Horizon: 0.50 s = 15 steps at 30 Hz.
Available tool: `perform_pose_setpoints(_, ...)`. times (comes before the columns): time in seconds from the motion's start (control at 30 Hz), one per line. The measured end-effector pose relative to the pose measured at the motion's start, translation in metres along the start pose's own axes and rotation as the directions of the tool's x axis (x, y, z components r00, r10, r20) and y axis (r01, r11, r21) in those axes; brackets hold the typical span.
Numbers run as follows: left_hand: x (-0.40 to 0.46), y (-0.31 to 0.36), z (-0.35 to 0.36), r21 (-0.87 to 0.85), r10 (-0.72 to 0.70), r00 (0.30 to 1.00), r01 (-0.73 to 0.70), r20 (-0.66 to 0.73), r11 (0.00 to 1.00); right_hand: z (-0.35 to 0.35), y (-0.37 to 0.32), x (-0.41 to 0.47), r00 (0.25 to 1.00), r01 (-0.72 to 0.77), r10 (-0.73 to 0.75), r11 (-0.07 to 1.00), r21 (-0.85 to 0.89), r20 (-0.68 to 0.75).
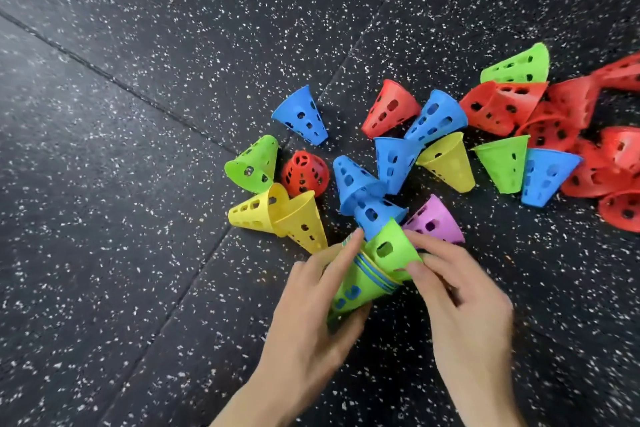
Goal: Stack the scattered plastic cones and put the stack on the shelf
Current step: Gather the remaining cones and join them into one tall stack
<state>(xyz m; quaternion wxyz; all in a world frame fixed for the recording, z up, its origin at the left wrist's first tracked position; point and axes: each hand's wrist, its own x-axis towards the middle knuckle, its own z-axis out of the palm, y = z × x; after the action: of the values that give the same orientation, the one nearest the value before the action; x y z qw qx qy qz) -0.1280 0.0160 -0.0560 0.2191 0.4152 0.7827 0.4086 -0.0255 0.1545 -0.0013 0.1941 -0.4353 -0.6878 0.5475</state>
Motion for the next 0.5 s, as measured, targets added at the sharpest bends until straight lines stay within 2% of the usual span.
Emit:
perform_pose_setpoints(0.1, 0.004, 0.0, 0.007, -0.013, 0.003, 1.0, -0.003, -0.003, 1.0, 0.003, 0.002, 0.0, 0.99, -0.041, 0.039, 0.999, 0.012, 0.138)
perform_pose_setpoints(0.2, 0.006, 0.0, 0.007, -0.073, -0.048, 0.998, 0.045, -0.037, 0.996, 0.006, 0.004, -0.004, 0.978, -0.092, 0.094, 0.996, -0.014, 0.189)
perform_pose_setpoints(0.3, 0.004, 0.001, -0.002, -0.143, -0.088, 0.99, 0.072, -0.109, 0.987, 0.011, 0.011, -0.01, 0.983, -0.115, 0.112, 0.993, 0.007, 0.142)
perform_pose_setpoints(0.37, 0.003, 0.0, -0.011, -0.159, -0.087, 0.976, 0.055, -0.2, 0.986, 0.015, 0.013, -0.012, 0.991, -0.12, 0.116, 0.991, 0.058, 0.063)
perform_pose_setpoints(0.5, 0.011, -0.008, -0.02, -0.077, -0.115, 0.884, 0.09, -0.454, 0.993, 0.016, 0.011, -0.011, 0.99, -0.11, 0.12, 0.986, 0.125, -0.078)
